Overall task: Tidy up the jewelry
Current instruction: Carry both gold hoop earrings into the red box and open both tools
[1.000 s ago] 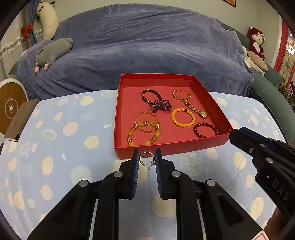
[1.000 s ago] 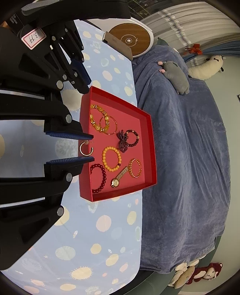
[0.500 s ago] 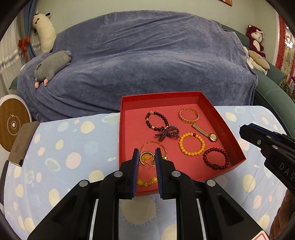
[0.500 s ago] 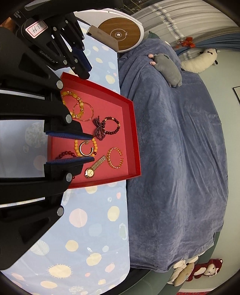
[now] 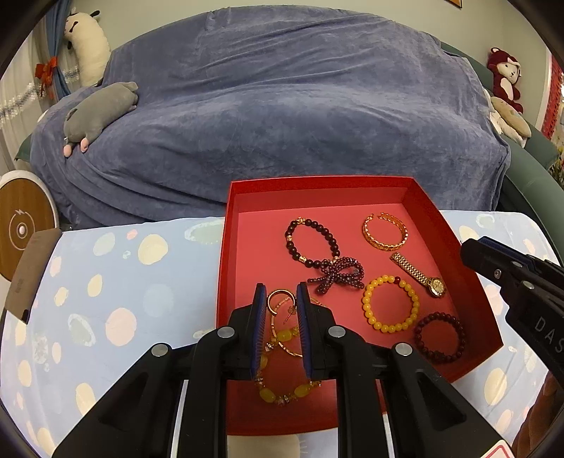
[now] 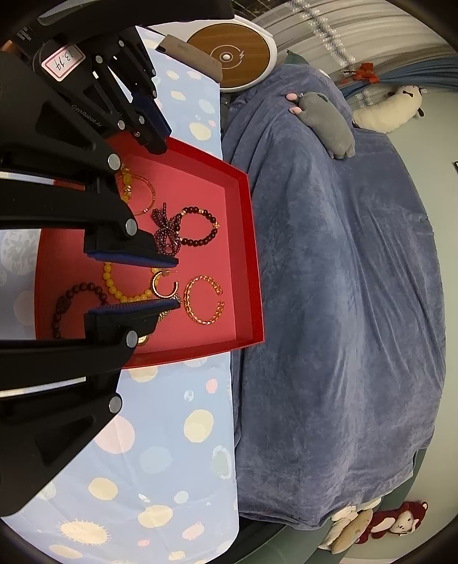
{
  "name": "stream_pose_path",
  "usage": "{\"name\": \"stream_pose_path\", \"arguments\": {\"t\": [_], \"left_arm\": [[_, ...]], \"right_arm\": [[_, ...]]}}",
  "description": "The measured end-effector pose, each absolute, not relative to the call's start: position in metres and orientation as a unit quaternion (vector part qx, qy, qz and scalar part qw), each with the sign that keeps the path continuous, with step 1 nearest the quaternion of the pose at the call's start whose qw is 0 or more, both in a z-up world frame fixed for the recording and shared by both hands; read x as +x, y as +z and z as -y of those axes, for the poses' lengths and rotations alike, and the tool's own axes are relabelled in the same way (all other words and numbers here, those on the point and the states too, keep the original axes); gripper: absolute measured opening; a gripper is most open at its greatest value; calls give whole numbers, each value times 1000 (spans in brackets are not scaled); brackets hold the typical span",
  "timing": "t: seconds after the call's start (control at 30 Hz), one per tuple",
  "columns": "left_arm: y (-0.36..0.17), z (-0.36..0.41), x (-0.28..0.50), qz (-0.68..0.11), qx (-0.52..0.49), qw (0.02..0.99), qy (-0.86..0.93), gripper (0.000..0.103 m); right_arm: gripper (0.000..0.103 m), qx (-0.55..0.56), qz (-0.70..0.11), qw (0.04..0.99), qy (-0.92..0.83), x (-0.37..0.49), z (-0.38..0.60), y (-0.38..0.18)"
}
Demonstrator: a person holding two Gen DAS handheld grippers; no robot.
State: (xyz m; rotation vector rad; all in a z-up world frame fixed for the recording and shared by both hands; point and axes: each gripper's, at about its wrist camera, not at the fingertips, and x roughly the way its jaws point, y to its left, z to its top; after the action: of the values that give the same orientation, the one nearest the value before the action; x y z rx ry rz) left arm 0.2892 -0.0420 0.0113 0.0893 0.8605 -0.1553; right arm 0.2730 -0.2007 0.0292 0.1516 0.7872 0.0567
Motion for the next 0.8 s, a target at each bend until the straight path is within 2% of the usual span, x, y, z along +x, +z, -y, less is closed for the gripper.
{"name": "stream_pose_path", "arguments": {"t": [0.8], "left_arm": [[-20,51,340,-436,36,896,-73,15]], "right_arm": [[18,64,-409,910,20,324,200,-16]]}}
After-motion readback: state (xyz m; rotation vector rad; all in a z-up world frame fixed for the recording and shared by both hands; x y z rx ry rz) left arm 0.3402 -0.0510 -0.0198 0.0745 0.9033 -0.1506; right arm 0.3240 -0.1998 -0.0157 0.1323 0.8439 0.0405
